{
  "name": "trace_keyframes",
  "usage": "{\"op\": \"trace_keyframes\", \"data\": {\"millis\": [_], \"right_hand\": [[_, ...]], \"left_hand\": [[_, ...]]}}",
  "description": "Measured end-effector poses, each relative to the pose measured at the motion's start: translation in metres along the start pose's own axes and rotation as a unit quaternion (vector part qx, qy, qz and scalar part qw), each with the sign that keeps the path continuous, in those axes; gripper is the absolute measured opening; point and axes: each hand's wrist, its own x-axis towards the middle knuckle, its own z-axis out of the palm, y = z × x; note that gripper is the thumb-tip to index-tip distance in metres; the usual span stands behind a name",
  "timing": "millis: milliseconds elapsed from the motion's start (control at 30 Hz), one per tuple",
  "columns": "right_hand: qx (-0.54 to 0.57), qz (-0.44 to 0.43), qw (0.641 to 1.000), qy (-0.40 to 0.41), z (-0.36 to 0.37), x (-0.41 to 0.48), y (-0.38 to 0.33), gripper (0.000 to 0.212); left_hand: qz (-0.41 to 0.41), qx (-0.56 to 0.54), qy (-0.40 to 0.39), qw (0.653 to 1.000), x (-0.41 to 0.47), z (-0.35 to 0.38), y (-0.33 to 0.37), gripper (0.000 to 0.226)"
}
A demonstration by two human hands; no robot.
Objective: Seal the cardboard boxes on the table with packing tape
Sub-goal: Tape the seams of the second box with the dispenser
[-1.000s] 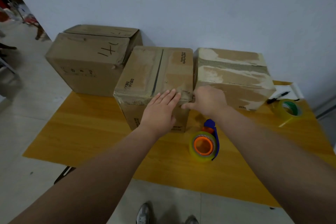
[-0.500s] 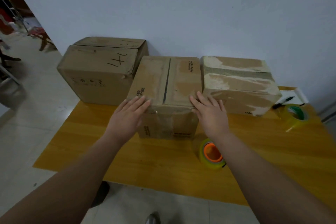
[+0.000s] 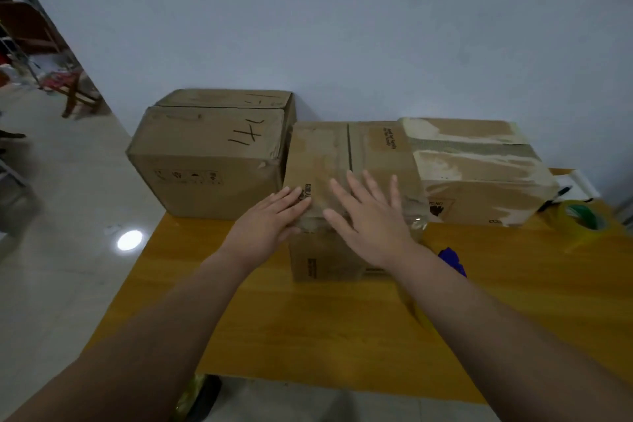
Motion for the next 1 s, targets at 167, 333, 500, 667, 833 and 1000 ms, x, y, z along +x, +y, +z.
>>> {"op": "trace_keyframes", "data": {"millis": [167, 333, 500, 667, 833, 1000], "right_hand": [[-0.035, -0.022, 0.999, -0.027, 0.016, 0.033, -0.022, 0.062], [-0.098, -0.033, 0.994, -0.027, 0.031, 0.031, -0.021, 0.076], [-0.161, -0.074, 0.984, -0.01, 0.035, 0.027, -0.018, 0.075], [-0.222, -0.141, 0.965, 0.003, 0.034, 0.026, -0.014, 0.066], [-0.14, -0.103, 0.985, -0.001, 0.014, 0.021, -0.007, 0.073], [-0.105, 0.034, 0.994, 0.0, -0.008, 0.011, 0.046, 0.074]], "left_hand": [[0.019, -0.055, -0.009, 0.998, -0.001, 0.004, -0.011, 0.06], [-0.007, -0.223, 0.037, 0.974, 0.001, 0.004, -0.015, 0.051], [0.032, -0.123, 0.068, 0.99, 0.004, 0.011, -0.018, 0.043], [0.039, -0.034, 0.046, 0.998, 0.0, 0.012, -0.017, 0.056], [0.008, -0.016, 0.054, 0.998, 0.003, 0.002, 0.0, 0.054], [0.048, -0.002, 0.038, 0.998, 0.049, -0.01, 0.04, 0.045]]}}
